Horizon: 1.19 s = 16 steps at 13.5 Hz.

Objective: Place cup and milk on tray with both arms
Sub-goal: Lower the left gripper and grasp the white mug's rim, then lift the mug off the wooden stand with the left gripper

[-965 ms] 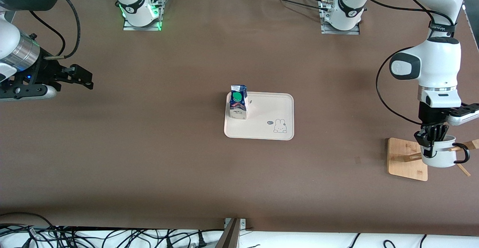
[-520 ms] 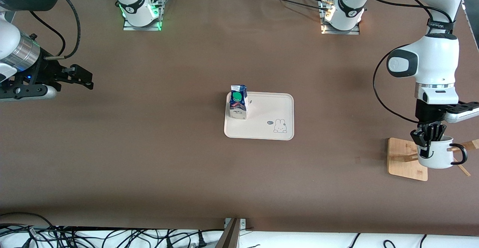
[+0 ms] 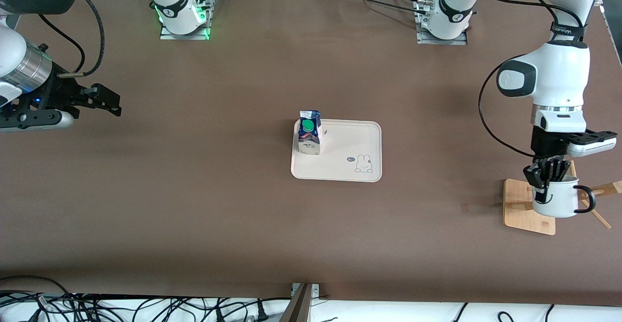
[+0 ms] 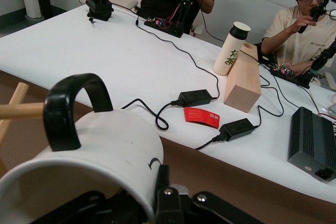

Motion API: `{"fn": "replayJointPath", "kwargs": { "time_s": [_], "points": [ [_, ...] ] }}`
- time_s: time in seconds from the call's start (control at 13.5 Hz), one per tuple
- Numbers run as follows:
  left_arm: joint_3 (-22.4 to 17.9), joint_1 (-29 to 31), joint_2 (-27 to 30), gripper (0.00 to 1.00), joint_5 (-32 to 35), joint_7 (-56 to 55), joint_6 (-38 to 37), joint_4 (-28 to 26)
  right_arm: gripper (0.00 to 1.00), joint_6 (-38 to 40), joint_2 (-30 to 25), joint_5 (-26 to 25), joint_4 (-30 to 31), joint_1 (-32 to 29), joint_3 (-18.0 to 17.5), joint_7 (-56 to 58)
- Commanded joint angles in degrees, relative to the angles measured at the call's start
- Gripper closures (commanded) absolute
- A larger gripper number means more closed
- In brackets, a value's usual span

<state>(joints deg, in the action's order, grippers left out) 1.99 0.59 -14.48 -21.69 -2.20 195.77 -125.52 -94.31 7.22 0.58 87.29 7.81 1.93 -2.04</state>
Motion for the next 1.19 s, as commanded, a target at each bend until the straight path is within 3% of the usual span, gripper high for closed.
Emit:
{"fn": "replayJointPath", "kwargs": {
  "time_s": [0.0, 0.15, 0.52, 0.67, 0.89, 1.11],
  "points": [
    [1.3, -0.4, 2.8, 1.0, -1.9, 1.1, -0.8, -2.4, 0.0, 0.0, 0.6, -0.7, -1.3, -0.4, -0.4, -0.2],
    [3.5, -0.3, 3.9, 1.0, -1.9, 1.2, -1.6, -3.4, 0.0, 0.0, 0.6, -0.7, -1.3, -0.4, -0.4, -0.2],
    [3.7, -0.4, 6.7, 1.0, -1.0, 1.7, -14.2, -3.1, 0.0, 0.0, 0.6, -0.7, -1.3, -0.4, -0.4, -0.2],
    [3.6, -0.4, 7.7, 1.0, -0.2, 2.8, -25.4, -2.9, 0.0, 0.0, 0.6, -0.7, -1.3, -0.4, -0.4, -0.2],
    [3.1, -0.1, 8.3, 1.0, 8.2, 8.4, -36.3, -2.0, 0.0, 0.0, 0.6, -0.7, -1.3, -0.4, -0.4, -0.2],
    [3.0, -0.1, 8.4, 1.0, 8.3, 8.1, -44.8, -0.3, 0.0, 0.0, 0.6, -0.7, -1.3, -0.4, -0.4, -0.2]
  ]
}}
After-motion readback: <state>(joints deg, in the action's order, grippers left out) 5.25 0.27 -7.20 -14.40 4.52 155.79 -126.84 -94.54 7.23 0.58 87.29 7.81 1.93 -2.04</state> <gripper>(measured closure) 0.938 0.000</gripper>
